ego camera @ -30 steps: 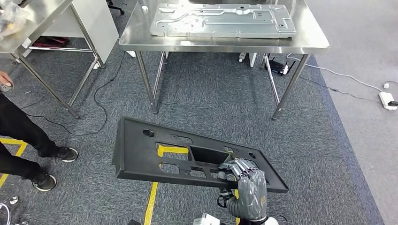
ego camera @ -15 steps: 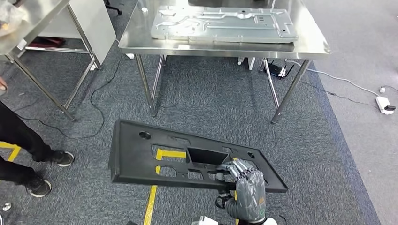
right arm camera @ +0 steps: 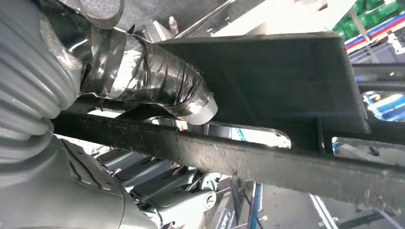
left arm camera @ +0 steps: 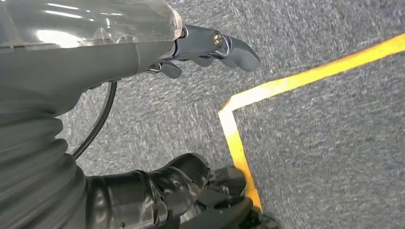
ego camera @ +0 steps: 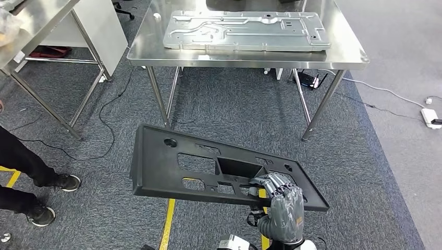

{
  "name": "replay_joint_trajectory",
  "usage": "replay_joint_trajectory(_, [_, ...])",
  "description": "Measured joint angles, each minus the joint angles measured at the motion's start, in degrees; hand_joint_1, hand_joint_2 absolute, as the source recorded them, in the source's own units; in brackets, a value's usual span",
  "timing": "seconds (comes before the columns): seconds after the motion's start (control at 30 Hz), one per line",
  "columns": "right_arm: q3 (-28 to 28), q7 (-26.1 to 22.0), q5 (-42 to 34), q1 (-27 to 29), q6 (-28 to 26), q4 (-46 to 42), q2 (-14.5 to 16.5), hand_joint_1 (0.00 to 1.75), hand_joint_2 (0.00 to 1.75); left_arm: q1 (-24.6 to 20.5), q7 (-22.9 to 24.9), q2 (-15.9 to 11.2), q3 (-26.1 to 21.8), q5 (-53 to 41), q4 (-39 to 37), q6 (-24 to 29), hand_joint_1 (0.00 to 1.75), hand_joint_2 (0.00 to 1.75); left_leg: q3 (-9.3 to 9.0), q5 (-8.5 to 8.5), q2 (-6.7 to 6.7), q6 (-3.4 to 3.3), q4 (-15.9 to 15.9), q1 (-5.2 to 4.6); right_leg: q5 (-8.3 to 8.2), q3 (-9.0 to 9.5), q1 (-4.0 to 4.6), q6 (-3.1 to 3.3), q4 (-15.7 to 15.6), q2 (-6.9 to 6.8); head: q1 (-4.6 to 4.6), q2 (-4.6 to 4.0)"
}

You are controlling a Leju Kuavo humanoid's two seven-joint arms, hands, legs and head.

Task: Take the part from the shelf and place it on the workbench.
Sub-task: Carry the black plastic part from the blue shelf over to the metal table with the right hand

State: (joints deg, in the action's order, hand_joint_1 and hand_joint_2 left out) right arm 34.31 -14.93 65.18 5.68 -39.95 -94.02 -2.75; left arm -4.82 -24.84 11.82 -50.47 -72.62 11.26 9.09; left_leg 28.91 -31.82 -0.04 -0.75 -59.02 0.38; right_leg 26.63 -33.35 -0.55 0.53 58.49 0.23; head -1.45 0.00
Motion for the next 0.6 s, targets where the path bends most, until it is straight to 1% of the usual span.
replay_joint_trajectory(0.03, [-0.14,-0.03,0.12,-0.04,0.0,-0.16,0.11,1.75,1.75,-0.04,-0.01,-0.01,0.01,-0.02,0.0,0.02,0.0,1.75,1.04,-1.24,0.0,0.22,-2.49,0.04,0.12,0.44,-0.2,0.3,-0.3,-0.07,0.07,0.0])
replay_joint_trajectory(0.07, [-0.26,-0.05,0.31,-0.1,0.0,-0.25,0.21,1.75,1.75,-0.06,-0.02,-0.02,0.01,-0.04,0.0,0.03,0.0,1.75,2.84,-2.73,-0.01,0.4,-6.09,0.15,0.35,0.77,-0.16,0.56,-0.41,-0.15,0.13,0.0])
replay_joint_trajectory(0.1, [-0.37,-0.08,0.53,-0.15,0.0,-0.3,0.29,1.75,1.75,-0.04,-0.02,-0.02,0.02,-0.07,0.0,0.03,0.0,1.75,5.22,-4.19,-0.01,0.58,-10.17,0.24,0.61,1.01,-0.15,0.73,-0.41,-0.22,0.18,0.0])
replay_joint_trajectory(0.13, [-0.49,-0.09,0.81,-0.17,0.0,-0.33,0.36,1.75,1.75,0.03,-0.02,-0.02,0.02,-0.08,0.0,0.03,0.0,1.75,7.5,-4.97,-0.01,0.76,-13.56,0.31,0.91,1.27,-0.14,0.8,-0.38,-0.21,0.17,0.0])
replay_joint_trajectory(0.17, [-0.63,-0.11,1.11,-0.15,0.0,-0.35,0.41,1.75,1.75,0.14,-0.01,-0.02,0.02,-0.09,0.0,0.03,0.0,1.75,9.01,-4.55,0.0,0.87,-15.12,0.37,1.25,1.62,-0.14,0.79,-0.33,-0.15,0.18,0.0])
replay_joint_trajectory(0.2, [-0.78,-0.16,1.38,-0.14,0.0,-0.4,0.48,1.75,1.75,0.23,0.0,-0.02,0.02,-0.09,0.0,0.03,0.0,1.75,9.51,-2.93,0.01,0.93,-14.48,0.42,1.62,2.06,-0.16,0.72,-0.27,-0.05,0.17,0.0])
replay_joint_trajectory(0.23, [-0.91,-0.23,1.6,-0.14,0.0,-0.49,0.56,1.75,1.75,0.29,0.0,-0.02,0.02,-0.09,0.0,0.03,0.0,1.75,8.95,-0.32,0.01,0.9,-11.7,0.46,2.06,2.6,-0.18,0.6,-0.18,0.04,0.18,0.0])
replay_joint_trajectory(0.27, [-1.02,-0.31,1.74,-0.16,0.0,-0.6,0.63,1.75,1.75,0.31,0.01,-0.02,0.02,-0.1,0.0,0.03,0.0,1.75,7.79,2.38,0.02,0.8,-7.84,0.49,2.55,3.05,-0.2,0.4,-0.09,0.1,0.16,0.0])
replay_joint_trajectory(0.3, [-1.11,-0.38,1.81,-0.19,0.0,-0.72,0.69,1.75,1.75,0.33,0.02,-0.02,0.02,-0.1,-0.01,0.02,0.0,1.75,6.59,4.25,0.02,0.68,-4.47,0.41,3.04,3.35,-0.1,0.1,0.09,0.14,0.16,0.0])
replay_joint_trajectory(0.33, [-1.17,-0.43,1.85,-0.21,0.0,-0.83,0.74,1.75,1.75,0.28,0.04,-0.02,0.02,-0.11,-0.01,0.02,0.0,1.75,5.74,5.21,-0.01,0.45,-2.15,0.31,3.41,3.45,-0.01,-0.23,0.19,0.16,0.16,0.0])
replay_joint_trajectory(0.37, [-1.25,-0.46,1.86,-0.23,0.0,-0.92,0.77,1.75,1.75,0.25,0.06,-0.02,0.02,-0.13,-0.02,0.02,0.0,1.75,5.34,5.29,-0.05,0.21,-1.08,0.21,3.67,3.41,0.09,-0.55,0.2,0.18,0.15,0.0])
replay_joint_trajectory(0.4, [-1.32,-0.49,1.88,-0.26,0.0,-1.0,0.8,1.75,1.75,0.23,0.07,-0.03,0.02,-0.14,-0.02,0.01,0.0,1.75,5.24,4.96,-0.1,-0.04,-0.87,0.1,3.77,3.42,0.19,-0.85,0.13,0.19,0.15,0.0])
replay_joint_trajectory(0.47, [-1.5,-0.5,1.9,-0.3,-0.01,-1.16,0.89,1.75,1.75,0.26,0.07,-0.05,0.02,-0.12,-0.02,0.02,0.0,1.75,4.92,4.83,-0.19,-0.69,-0.28,0.25,4.07,3.65,0.12,-1.38,0.07,0.14,0.13,0.0])
replay_joint_trajectory(0.5, [-1.6,-0.52,1.92,-0.33,-0.02,-1.26,0.92,1.75,1.75,0.29,0.07,-0.06,0.02,-0.12,-0.02,0.02,0.0,1.75,4.58,4.79,-0.21,-1.04,0.07,0.36,4.58,3.44,0.07,-1.64,0.88,0.08,0.1,0.0])
replay_joint_trajectory(0.53, [-1.72,-0.58,1.95,-0.37,-0.02,-1.38,0.95,1.75,1.75,0.26,0.07,-0.05,0.02,-0.13,-0.02,0.03,0.0,1.75,4.18,4.7,-0.21,-1.4,0.38,0.48,5.59,2.5,0.01,-1.9,2.96,0.03,0.07,0.0])
replay_joint_trajectory(0.57, [-1.84,-0.67,2.0,-0.4,-0.02,-1.48,0.95,1.75,1.75,0.23,0.07,-0.04,0.02,-0.15,-0.02,0.03,0.0,1.75,3.79,4.51,-0.19,-1.68,0.52,0.51,6.94,0.73,-0.08,-2.1,6.27,-0.03,0.02,0.0])
replay_joint_trajectory(0.6, [-1.94,-0.78,2.1,-0.41,-0.02,-1.55,0.96,1.75,1.75,0.2,0.08,-0.03,0.02,-0.21,-0.02,0.03,0.0,1.75,3.49,4.22,-0.18,-1.86,0.56,0.48,8.36,-1.65,-0.11,-2.25,10.26,-0.03,-0.01,0.0])
